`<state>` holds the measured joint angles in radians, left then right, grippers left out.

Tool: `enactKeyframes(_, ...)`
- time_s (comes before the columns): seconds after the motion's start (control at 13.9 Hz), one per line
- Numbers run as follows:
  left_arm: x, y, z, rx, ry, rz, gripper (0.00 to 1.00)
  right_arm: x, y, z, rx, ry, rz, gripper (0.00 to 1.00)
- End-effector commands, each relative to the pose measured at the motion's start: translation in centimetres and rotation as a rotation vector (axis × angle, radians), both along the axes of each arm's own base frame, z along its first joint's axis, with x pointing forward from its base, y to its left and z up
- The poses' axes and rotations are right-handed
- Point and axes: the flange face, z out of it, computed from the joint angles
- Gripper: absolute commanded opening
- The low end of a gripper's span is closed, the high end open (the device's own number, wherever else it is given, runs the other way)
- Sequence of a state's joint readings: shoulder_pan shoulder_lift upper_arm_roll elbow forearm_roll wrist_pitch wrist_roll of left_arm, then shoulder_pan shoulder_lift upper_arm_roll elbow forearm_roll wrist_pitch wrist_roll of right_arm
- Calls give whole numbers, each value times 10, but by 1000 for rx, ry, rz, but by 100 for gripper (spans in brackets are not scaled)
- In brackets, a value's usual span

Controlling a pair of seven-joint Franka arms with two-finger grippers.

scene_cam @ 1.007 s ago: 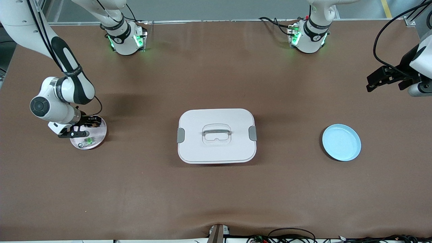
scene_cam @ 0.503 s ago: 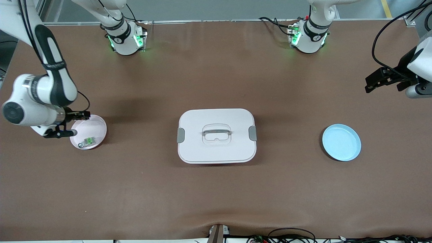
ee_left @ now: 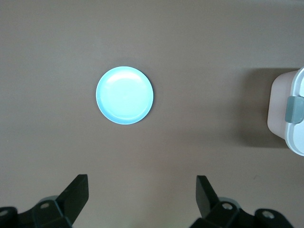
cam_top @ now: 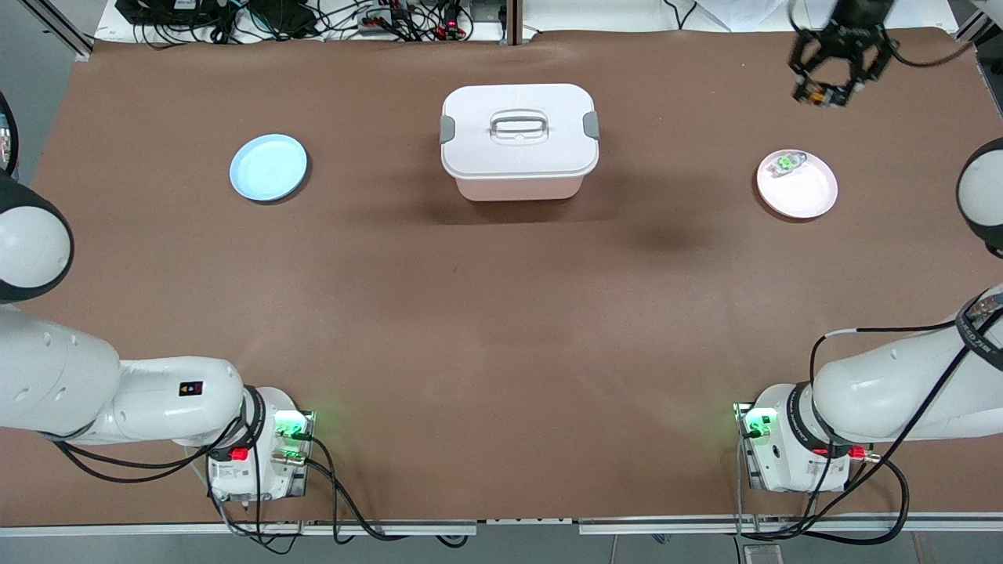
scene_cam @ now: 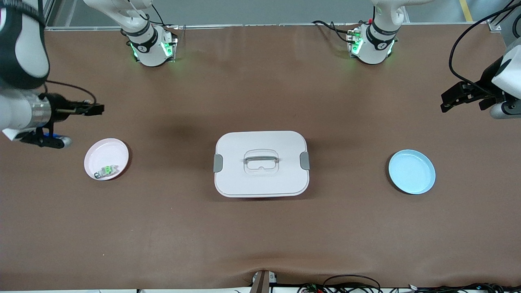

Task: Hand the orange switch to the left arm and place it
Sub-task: 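Lift the orange switch with the right gripper and carry it over the box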

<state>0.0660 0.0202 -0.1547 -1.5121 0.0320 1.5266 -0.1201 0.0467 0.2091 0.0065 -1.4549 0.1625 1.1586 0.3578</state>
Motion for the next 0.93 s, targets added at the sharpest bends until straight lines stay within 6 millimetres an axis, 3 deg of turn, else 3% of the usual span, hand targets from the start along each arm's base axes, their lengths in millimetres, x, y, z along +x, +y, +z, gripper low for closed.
enactKeyframes(0.0,-5,1,6,-12,-10,-12,100,0,69,35,-15,15,-158,29)
enactKeyframes(0.29,-5,1,7,-12,-13,-11,100,3,145,69,181,128,-515,29)
enactKeyframes(0.5,-2,-2,7,-50,-15,5,100,3,211,85,242,117,-683,29)
enactKeyframes(0.65,-1,-13,7,-162,-6,22,100,5,256,84,293,120,-793,29)
enactKeyframes(0.86,1,-31,3,-262,22,96,100,5,326,63,320,137,-948,29)
